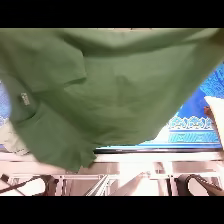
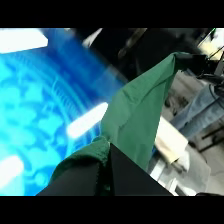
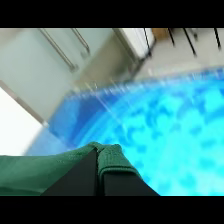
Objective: Fold the shirts.
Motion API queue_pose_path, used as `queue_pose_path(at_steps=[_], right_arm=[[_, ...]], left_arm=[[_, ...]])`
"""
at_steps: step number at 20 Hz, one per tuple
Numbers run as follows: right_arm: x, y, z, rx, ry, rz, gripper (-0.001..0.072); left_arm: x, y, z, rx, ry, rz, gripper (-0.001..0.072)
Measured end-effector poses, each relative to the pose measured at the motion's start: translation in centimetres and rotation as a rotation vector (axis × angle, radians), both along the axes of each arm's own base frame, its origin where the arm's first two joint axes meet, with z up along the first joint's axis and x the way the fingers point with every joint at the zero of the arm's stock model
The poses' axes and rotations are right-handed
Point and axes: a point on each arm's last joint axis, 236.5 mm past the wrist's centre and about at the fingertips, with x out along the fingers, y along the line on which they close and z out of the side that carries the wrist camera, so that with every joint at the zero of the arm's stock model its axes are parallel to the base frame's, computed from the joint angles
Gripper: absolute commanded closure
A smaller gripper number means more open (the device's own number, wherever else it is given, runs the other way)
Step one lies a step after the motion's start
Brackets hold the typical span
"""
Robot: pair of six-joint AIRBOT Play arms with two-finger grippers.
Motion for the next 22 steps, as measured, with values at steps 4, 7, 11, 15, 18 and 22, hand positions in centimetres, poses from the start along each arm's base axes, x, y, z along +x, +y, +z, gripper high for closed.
queue_pose_path(at_steps=[4, 7, 11, 15, 18, 22], right_arm=[[7.4, 0.4, -14.1, -0.019, 0.221, -0.039, 0.0687], [11.3, 0.5, -21.3, 0.017, 0.272, -0.059, 0.0687], [15.0, 0.8, -25.2, 0.079, 0.240, -0.053, 0.0687], [16.4, 0.7, -26.4, 0.085, 0.210, -0.040, 0.0687], [15.7, 0.7, -27.9, 0.049, 0.244, 0.010, 0.0687], [12.1, 1.3, -31.5, -0.034, 0.396, 0.142, 0.0686]], left_arm=[[10.1, -0.5, -14.0, 0.077, 0.265, -0.003, 0.0676], [15.5, 0.2, -23.9, 0.053, 0.411, 0.033, 0.0676], [19.6, 1.2, -30.1, -0.071, 0.427, 0.107, 0.0676], [20.9, 1.5, -31.7, -0.103, 0.406, 0.135, 0.0676], [19.3, 1.2, -34.2, -0.032, 0.489, 0.099, 0.0677], [14.9, 1.5, -37.2, 0.085, 0.672, 0.006, 0.0677]])
